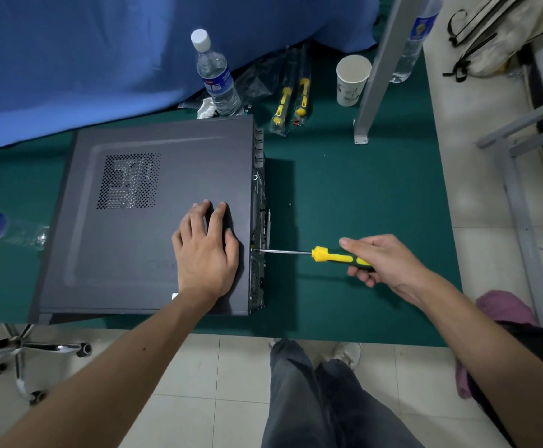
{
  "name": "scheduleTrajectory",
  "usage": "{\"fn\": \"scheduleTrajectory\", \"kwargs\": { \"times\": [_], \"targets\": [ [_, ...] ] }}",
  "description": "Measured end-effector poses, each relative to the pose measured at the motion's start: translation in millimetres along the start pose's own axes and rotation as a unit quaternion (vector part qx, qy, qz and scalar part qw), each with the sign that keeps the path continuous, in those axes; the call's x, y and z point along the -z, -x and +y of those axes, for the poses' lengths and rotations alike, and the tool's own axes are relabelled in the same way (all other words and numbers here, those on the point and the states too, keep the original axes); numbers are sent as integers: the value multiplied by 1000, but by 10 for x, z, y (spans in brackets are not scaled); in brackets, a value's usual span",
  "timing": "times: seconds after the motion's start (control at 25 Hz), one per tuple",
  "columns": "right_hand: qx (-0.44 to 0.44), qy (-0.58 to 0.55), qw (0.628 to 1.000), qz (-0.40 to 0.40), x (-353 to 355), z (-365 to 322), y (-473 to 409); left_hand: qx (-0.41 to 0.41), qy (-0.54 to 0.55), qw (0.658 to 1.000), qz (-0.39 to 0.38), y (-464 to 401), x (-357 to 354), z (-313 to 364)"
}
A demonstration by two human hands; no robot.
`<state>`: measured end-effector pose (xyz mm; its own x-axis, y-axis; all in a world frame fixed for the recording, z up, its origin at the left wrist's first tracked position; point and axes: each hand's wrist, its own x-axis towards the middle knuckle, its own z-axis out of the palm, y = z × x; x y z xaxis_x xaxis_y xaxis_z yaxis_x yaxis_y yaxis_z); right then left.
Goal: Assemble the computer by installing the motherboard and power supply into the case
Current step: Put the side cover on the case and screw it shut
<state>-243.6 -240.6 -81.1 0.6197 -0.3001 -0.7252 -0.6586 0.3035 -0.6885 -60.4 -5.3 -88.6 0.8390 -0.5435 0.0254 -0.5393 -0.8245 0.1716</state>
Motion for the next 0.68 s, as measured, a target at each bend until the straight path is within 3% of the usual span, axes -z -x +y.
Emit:
{"fn": "scheduleTrajectory", "kwargs": {
  "times": [0.12,0.32,0.48,0.68],
  "targets": [
    [-32,-2,999,-38,59,23,33,0,-5,1000,-2,38,3,-10],
    [-40,-138,989,-28,156,163,201,-1,-6,1000,-10,36,6,-21],
    [-54,-89,992,-68,-15,245,296,-3,-9,1000,-24,63,37,13],
    [-63,10,997,47,-297,251,235,-10,-13,998,-55,68,121,66]
  ]
}}
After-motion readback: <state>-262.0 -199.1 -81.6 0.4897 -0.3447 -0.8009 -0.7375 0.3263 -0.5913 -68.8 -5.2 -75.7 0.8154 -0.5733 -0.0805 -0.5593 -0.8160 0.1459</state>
